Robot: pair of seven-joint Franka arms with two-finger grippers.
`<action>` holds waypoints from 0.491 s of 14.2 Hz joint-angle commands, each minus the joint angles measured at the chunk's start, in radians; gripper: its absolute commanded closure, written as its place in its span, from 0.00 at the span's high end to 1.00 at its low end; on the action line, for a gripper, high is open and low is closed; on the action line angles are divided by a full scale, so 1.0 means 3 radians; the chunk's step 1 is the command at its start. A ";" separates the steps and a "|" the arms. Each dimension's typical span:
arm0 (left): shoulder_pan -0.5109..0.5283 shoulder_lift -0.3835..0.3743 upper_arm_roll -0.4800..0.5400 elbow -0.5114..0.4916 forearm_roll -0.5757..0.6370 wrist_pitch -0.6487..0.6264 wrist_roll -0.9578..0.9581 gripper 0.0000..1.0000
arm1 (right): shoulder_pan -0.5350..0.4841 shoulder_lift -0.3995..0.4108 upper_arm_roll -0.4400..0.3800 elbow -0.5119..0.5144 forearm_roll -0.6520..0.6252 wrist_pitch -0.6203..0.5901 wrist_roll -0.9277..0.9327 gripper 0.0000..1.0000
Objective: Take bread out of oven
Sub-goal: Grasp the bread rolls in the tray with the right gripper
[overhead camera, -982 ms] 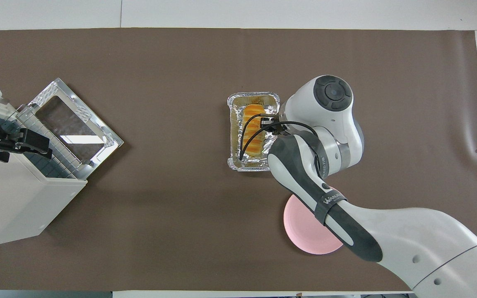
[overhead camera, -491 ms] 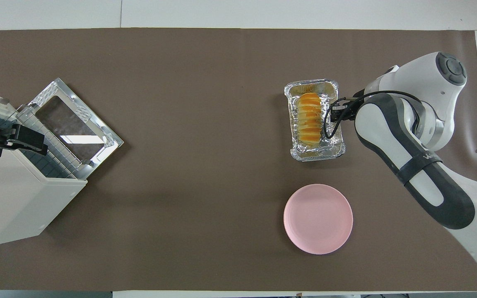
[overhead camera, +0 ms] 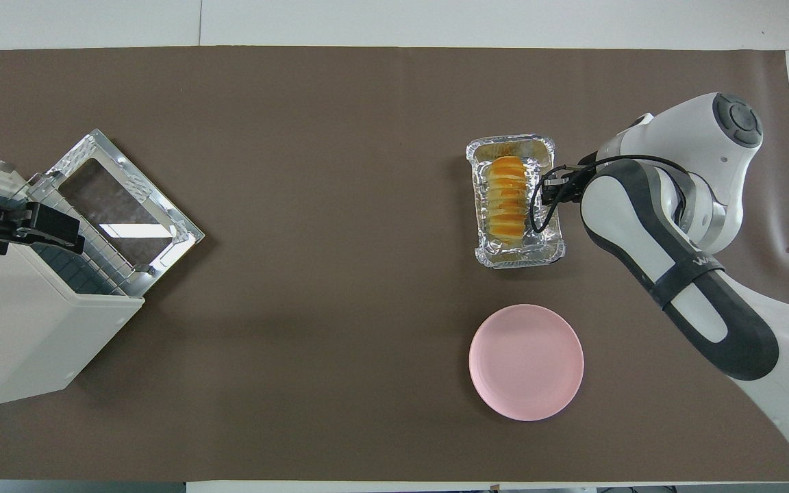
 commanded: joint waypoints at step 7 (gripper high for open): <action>-0.0039 0.0024 -0.0033 0.0043 0.0040 0.0066 -0.0006 1.00 | 0.0407 -0.0029 0.0009 0.0309 -0.0590 0.0014 0.0682 1.00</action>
